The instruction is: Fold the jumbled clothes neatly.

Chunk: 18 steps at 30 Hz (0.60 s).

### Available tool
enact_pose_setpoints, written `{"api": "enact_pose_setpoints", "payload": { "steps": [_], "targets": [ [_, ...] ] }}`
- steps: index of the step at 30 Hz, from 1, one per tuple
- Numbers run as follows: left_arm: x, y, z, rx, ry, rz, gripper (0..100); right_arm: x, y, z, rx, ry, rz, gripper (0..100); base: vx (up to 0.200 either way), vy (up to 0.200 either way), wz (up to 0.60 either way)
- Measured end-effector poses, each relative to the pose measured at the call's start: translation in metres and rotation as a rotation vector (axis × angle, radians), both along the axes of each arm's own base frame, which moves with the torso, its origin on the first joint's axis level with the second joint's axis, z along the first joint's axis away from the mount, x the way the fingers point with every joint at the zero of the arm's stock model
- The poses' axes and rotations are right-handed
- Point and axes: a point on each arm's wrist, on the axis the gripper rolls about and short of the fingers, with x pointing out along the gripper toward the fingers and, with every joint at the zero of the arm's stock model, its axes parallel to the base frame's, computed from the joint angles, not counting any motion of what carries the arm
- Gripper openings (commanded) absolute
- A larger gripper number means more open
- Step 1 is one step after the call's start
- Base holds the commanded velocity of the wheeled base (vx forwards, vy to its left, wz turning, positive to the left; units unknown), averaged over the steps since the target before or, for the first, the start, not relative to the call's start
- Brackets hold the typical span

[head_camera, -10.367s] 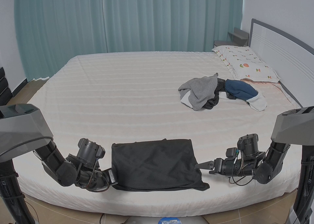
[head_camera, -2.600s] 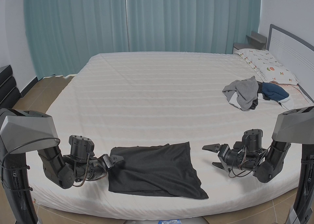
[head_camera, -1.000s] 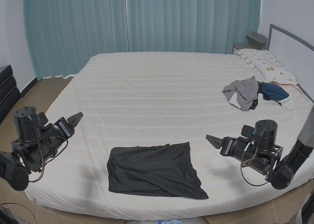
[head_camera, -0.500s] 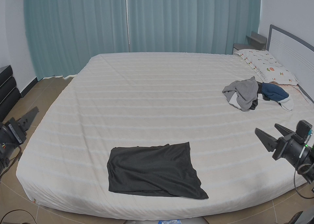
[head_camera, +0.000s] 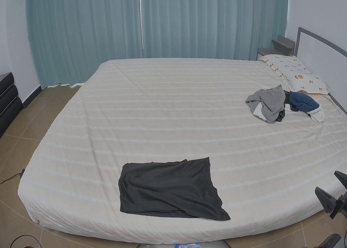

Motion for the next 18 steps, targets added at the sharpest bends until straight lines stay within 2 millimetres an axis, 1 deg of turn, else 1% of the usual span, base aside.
{"api": "enact_pose_setpoints", "payload": {
  "steps": [4, 7, 12, 15, 18],
  "targets": [
    [-0.025, 0.004, -0.011, 0.035, -0.004, 0.039, 100, -0.026, -0.004, -0.002, -0.039, -0.011, -0.008, 100, 0.000, 0.000, 0.00],
    [-0.043, 0.005, -0.018, 0.082, -0.023, 0.081, 100, -0.042, -0.005, -0.002, -0.057, -0.049, -0.041, 100, 0.000, 0.000, 0.00],
    [-0.066, 0.002, -0.026, 0.135, -0.089, 0.150, 100, -0.058, -0.007, 0.000, -0.072, -0.138, -0.120, 100, 0.000, 0.000, 0.00],
    [-0.070, 0.000, -0.034, 0.182, -0.100, 0.137, 100, -0.063, -0.006, -0.003, -0.073, -0.167, -0.137, 100, 0.000, 0.000, 0.00],
    [-0.069, -0.001, -0.043, 0.201, -0.110, 0.134, 100, -0.066, -0.005, -0.012, -0.091, -0.185, -0.133, 100, 0.000, 0.000, 0.00]
  ]
}}
